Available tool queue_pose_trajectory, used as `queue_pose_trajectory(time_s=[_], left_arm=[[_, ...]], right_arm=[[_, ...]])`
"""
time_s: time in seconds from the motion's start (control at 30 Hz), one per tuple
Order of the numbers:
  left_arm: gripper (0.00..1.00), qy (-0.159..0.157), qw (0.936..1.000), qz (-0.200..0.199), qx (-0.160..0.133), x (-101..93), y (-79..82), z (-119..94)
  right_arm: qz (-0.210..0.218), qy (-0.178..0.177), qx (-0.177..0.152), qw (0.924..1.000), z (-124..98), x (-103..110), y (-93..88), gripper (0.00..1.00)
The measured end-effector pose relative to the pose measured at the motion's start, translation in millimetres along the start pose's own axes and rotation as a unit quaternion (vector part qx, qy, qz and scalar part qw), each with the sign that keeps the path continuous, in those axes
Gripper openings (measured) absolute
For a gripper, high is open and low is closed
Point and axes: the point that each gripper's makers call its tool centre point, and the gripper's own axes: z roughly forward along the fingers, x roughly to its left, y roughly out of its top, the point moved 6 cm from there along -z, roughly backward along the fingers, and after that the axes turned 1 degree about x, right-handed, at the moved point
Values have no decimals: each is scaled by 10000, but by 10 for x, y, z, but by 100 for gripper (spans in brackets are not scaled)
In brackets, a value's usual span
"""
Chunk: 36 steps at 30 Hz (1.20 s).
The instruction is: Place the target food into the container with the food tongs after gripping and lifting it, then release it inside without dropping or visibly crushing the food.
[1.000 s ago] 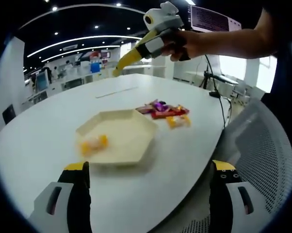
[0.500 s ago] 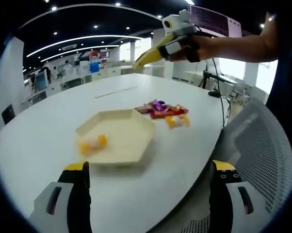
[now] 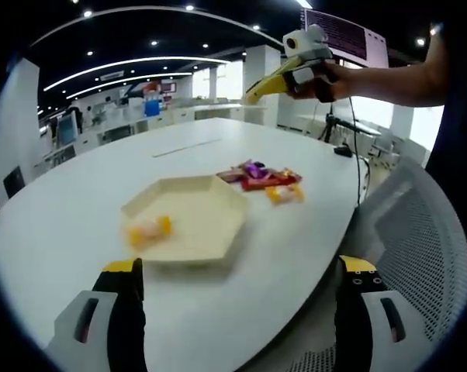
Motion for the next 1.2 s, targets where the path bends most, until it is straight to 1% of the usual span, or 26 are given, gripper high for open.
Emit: queue_pose_trajectory(time_s=[0.17, 0.4, 0.53, 0.63, 0.8, 1.0, 1.03, 1.2], left_arm=[[100, -44, 10000, 18, 26, -13, -4, 8], [100, -64, 10000, 24, 31, -17, -10, 9], [100, -73, 10000, 18, 20, -19, -7, 8], [100, -133, 9998, -112, -46, -28, 8, 4], [100, -200, 9997, -115, -97, -50, 24, 2], [100, -197, 9997, -113, -91, -50, 24, -1], [100, -200, 9997, -117, -89, -51, 24, -2], [100, -197, 9997, -102, -58, -51, 13, 0]], right_arm=[[72, 19, 0, 10000, -105, -6, -48, 26], [184, 7, 34, 9998, -215, 35, -183, 26], [64, -45, 100, 9999, -293, 48, -254, 26], [-18, -75, 131, 9999, -346, 54, -264, 26], [-86, -102, 183, 9997, -366, 77, -292, 26], [-139, -160, 222, 9995, -361, 88, -385, 27], [-183, -190, 224, 9994, -350, 79, -424, 26], [-30, -187, 265, 9995, -297, 50, -600, 26]])
